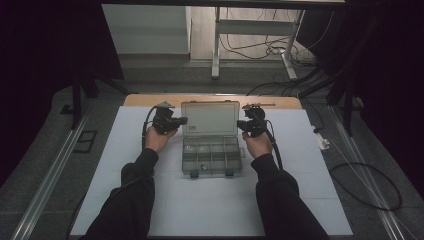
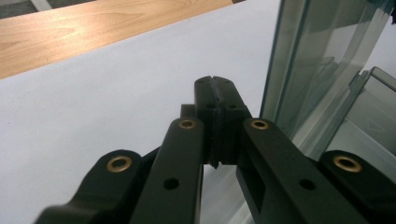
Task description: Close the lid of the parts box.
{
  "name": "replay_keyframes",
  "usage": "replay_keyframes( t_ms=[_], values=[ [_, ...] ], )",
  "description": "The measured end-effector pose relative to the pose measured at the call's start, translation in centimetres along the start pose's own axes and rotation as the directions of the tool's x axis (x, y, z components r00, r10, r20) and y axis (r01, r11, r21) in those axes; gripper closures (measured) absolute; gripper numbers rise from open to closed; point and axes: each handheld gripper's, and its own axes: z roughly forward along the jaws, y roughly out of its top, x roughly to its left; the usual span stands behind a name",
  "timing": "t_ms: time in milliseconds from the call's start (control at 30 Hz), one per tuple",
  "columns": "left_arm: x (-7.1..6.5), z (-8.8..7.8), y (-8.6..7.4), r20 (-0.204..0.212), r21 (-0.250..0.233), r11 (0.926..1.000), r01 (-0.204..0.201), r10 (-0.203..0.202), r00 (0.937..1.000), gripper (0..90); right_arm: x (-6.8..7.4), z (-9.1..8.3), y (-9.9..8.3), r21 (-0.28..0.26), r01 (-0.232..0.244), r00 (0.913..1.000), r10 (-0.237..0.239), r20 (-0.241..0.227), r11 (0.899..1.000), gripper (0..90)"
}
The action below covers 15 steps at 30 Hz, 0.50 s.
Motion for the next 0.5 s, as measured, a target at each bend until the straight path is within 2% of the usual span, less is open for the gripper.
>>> replay_keyframes(
  t_ms=[133,267,333,500],
  values=[
    [-0.3,-0.3,-0.2,0.008,-0.007,1.0000,-0.006,0.006,1.0000,88.7,0.1,-0.7,-0.8,0.042,0.032,0.9990,-0.031,-0.032,0.999,87.6],
    [-0.5,-0.6,-0.2,0.011,-0.010,0.9998,-0.015,0.015,0.9998,88.7,0.3,-1.0,-1.1,0.042,0.063,0.9966,-0.061,-0.055,0.997,89.3],
    [-0.7,-0.9,-0.3,0.010,-0.006,0.9996,-0.029,0.029,0.9995,88.5,0.6,-1.3,-1.4,0.035,0.092,0.9933,-0.089,-0.073,0.995,89.4],
    [-1.6,-1.7,-0.4,0.018,-0.003,0.9978,-0.066,0.066,0.9976,86.6,0.9,-1.8,-1.6,0.013,0.125,0.9873,-0.123,-0.100,0.992,89.5]
  ],
)
